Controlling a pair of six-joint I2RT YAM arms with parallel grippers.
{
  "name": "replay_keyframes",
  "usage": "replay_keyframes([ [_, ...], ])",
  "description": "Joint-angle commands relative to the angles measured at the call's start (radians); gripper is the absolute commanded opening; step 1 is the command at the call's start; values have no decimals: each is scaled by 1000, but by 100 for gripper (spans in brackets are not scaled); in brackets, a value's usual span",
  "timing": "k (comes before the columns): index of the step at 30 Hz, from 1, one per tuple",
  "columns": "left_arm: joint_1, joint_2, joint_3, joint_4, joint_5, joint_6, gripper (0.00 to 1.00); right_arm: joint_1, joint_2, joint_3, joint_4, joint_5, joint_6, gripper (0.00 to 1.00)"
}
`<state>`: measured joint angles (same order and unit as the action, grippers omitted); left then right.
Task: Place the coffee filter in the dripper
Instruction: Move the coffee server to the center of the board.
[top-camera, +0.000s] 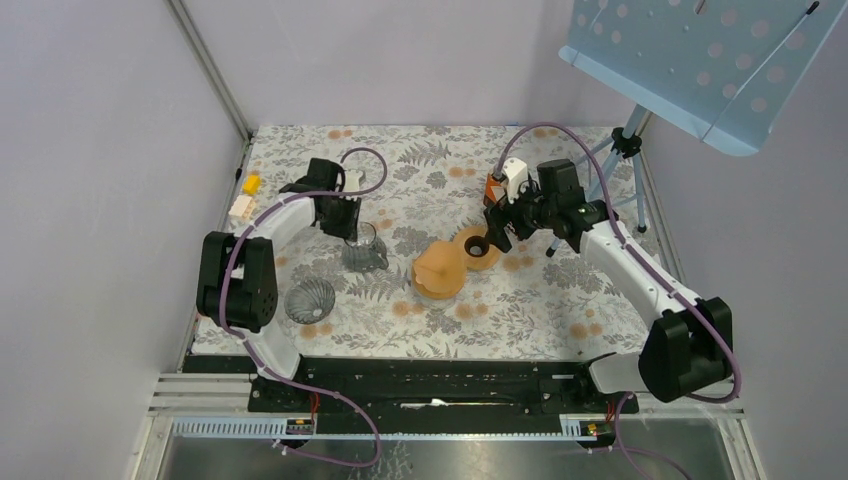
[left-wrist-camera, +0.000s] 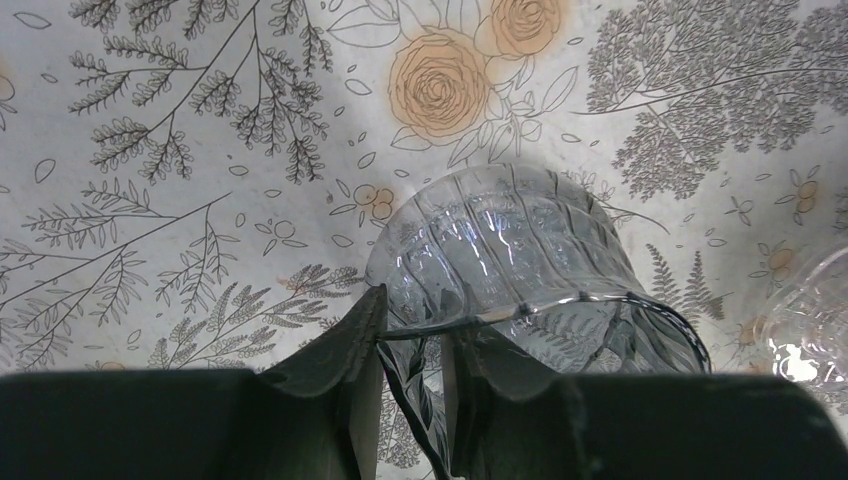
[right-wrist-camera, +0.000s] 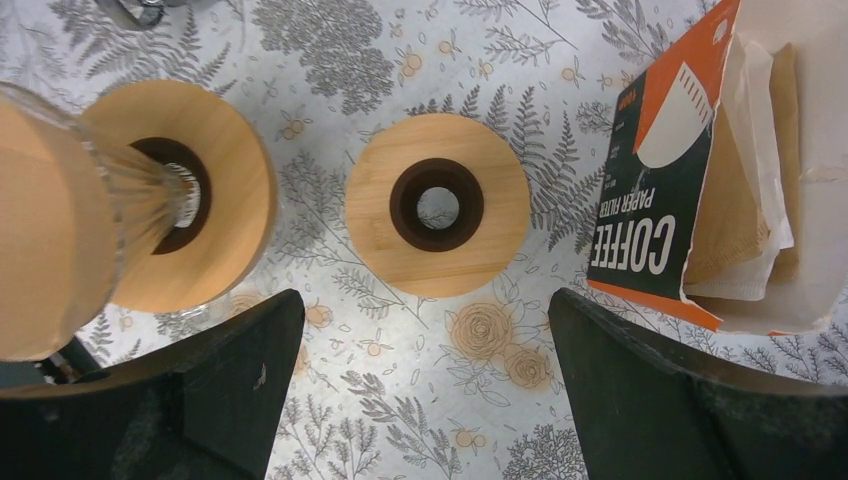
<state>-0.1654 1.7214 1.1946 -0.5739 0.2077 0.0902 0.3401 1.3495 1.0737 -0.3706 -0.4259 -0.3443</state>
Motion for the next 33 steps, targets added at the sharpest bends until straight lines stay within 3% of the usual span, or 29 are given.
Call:
replay_keyframes([
  [1,2,-46,-25,130,-31,13,9,-3,47,13,27,52,-19,100],
  [12,4,-14,1,195,-30,-31,22,41,300,136,7,152,-70,100],
  [23,15,-89,51,151,-12,-43,75,50,507,272,-49,199,-139,96],
  [27,15,-132,71,136,-9,-50,87,55,555,287,-75,199,-156,94],
  [33,16,-182,104,115,-10,-47,93,67,589,284,-83,186,-156,89],
])
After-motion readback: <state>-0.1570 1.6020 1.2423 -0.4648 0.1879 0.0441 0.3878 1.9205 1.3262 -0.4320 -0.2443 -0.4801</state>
